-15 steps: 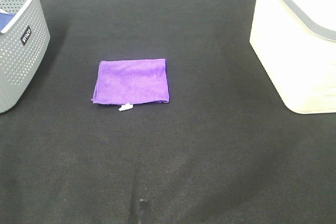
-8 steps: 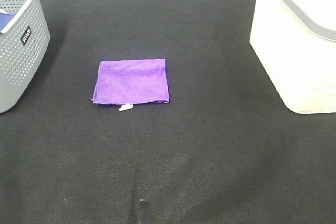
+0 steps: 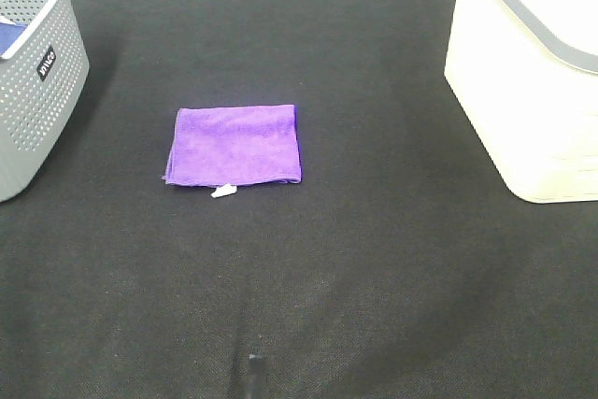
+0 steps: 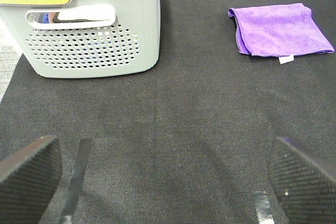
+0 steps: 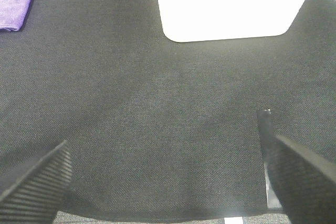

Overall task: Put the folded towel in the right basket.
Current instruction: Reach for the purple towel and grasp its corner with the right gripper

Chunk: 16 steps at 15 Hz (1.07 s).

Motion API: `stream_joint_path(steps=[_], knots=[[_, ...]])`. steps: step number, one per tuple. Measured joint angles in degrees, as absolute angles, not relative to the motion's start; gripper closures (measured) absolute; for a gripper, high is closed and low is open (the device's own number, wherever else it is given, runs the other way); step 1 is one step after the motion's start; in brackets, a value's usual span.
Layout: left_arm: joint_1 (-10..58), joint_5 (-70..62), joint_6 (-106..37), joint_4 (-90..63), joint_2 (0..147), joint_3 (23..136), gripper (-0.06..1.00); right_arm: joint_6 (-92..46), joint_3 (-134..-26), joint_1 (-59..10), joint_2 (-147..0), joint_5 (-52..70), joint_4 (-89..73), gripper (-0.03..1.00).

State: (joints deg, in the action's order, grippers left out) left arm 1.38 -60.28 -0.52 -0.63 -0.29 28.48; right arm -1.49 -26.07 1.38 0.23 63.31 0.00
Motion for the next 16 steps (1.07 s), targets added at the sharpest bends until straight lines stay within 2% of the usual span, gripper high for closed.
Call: stream_joint_path(steps=[14,16], knots=[[1.4,-60.3,-0.5,-0.6,0.5,28.5,-0.05,-1.8,-26.1,1.4,0.2,63.3,0.5,0.01],[1.4,-60.3,-0.5,-0.6,0.5,28.5,-0.05,-2.2,-27.1,1.4,-3.2,63.6,0.8,0.01]])
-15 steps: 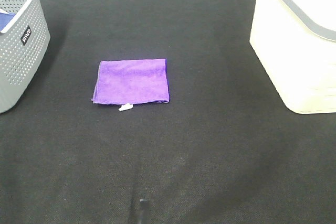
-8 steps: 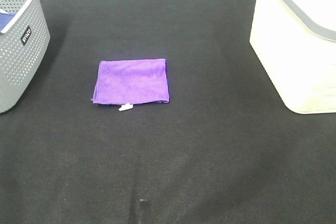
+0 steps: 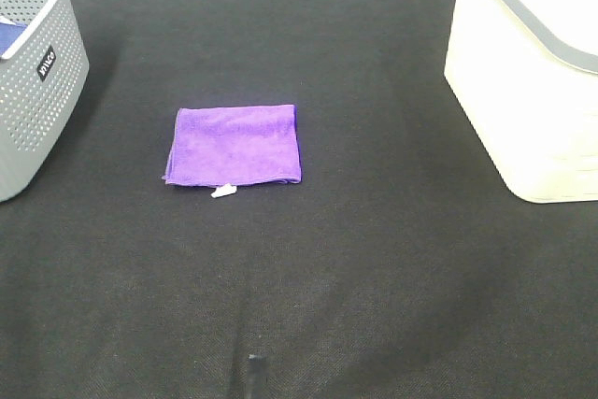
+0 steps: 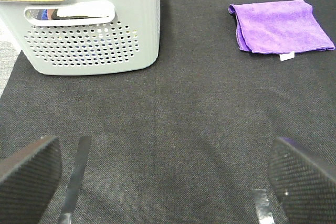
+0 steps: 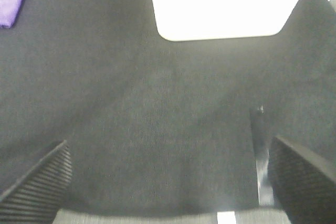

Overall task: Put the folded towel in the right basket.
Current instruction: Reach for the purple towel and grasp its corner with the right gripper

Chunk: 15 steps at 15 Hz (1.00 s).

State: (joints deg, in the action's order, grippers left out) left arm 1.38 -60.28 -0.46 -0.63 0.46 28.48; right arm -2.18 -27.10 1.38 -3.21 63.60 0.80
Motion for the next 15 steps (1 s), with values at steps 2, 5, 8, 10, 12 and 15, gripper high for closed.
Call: stream_joint_path(steps=[2,5,8,10,12,15], knots=[[1.4,-60.3,-0.5,-0.6,0.5,28.5,-0.05,-1.5,-37.2,1.4,-24.9,66.7,0.0,0.01],[1.4,-60.3,-0.3,-0.6,0.5,28.5,-0.05,-1.9,-55.5,1.4,-52.8,69.2,-3.7,0.01],[1.4,-60.3,-0.3,-0.6,0.5,28.5,-0.05,-4.0,-67.6,1.4,-70.6,69.2,-11.6,0.01],[1.4,-60.3,-0.3,-0.6,0.5,28.5,-0.05,-5.7,-70.5,1.4,-75.2,69.3,-16.7,0.01],[1.4,-60.3,-0.3,-0.6,0.5,28.5,-0.05,-6.5,-77.7,-3.2,-87.7,66.4,-25.3,0.02],[1.4,-60.3,-0.3,-0.6,0.5,28.5,-0.05,-6.5,-91.8,-12.9,-106.7,61.3,-28.7,0.03]])
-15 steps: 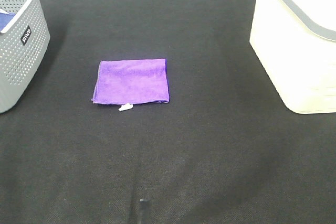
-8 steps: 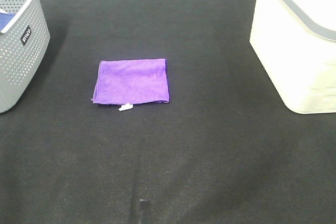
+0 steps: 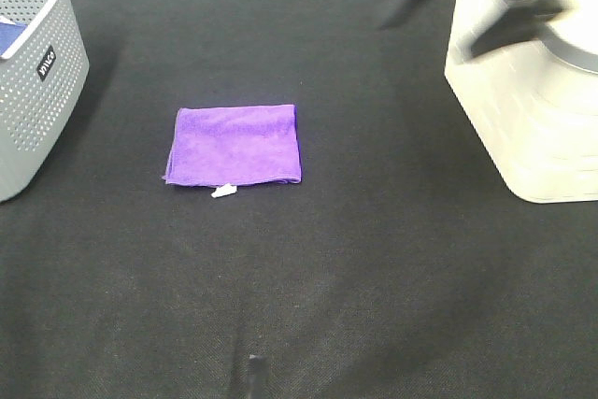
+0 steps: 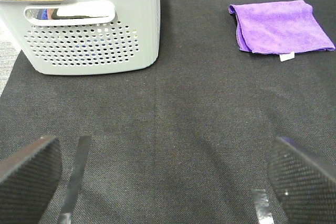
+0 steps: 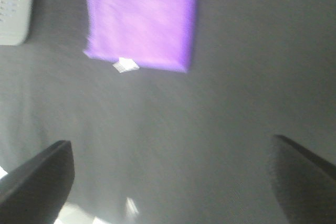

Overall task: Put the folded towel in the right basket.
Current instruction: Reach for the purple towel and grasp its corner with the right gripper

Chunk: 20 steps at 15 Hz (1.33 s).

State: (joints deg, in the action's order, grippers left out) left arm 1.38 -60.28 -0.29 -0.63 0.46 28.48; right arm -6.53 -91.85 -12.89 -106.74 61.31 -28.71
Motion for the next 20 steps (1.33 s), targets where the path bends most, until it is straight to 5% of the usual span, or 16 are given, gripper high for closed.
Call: stream_joint_path(steps=[7,16,20], knots=[[1.4,-60.3,-0.3,-1.1,0.5,28.5,-0.05,-6.5,-119.6,-15.2,-141.1,60.3,-36.6,0.03],[1.4,-60.3,-0.3,-3.3,0.5,28.5,-0.05,-6.6,-122.4,-16.6,-149.4,54.5,-42.8,0.05],[1.4,-60.3,-0.3,-3.3,0.5,28.5,-0.05,-7.3,-123.5,-24.3,-151.0,48.6,-42.6,0.18]])
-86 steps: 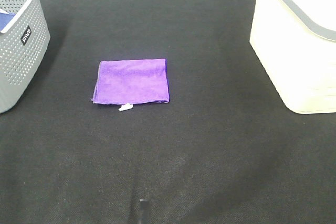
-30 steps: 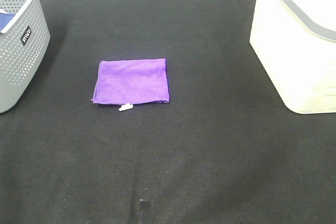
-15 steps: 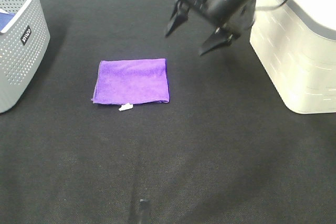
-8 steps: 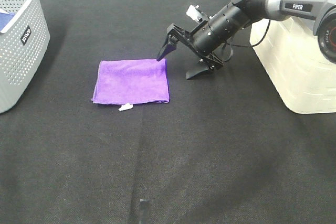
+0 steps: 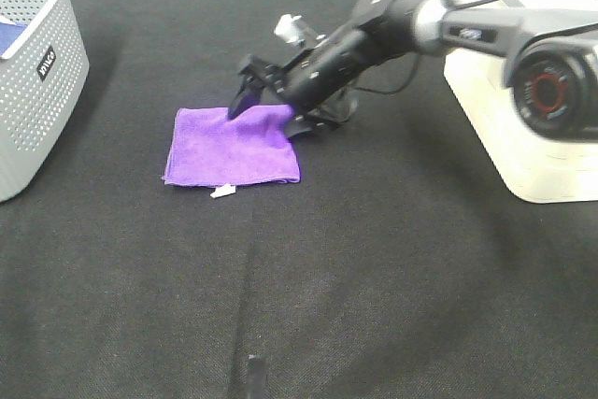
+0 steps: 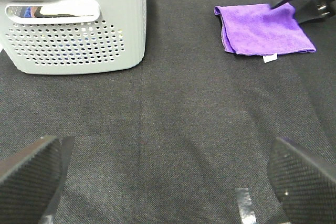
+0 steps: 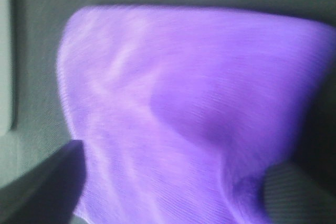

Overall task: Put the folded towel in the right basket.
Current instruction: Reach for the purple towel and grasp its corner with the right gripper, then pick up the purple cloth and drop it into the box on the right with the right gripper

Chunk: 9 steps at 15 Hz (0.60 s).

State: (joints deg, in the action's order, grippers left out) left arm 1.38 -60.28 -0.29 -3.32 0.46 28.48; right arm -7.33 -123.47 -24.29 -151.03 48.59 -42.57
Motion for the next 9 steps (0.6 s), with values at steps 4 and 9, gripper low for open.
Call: stream_joint_path(steps=[4,9], knots=[[1.4,-60.3,-0.3,-3.3,0.5,28.5,-0.05,-5.4,-123.7,-25.2,-151.3,47.4,-35.1,0.70],[1.4,-60.3,-0.3,-3.3,0.5,28.5,-0.05,-5.0,-135.3,-24.5,-150.6,62.0,-27.1,0.90]])
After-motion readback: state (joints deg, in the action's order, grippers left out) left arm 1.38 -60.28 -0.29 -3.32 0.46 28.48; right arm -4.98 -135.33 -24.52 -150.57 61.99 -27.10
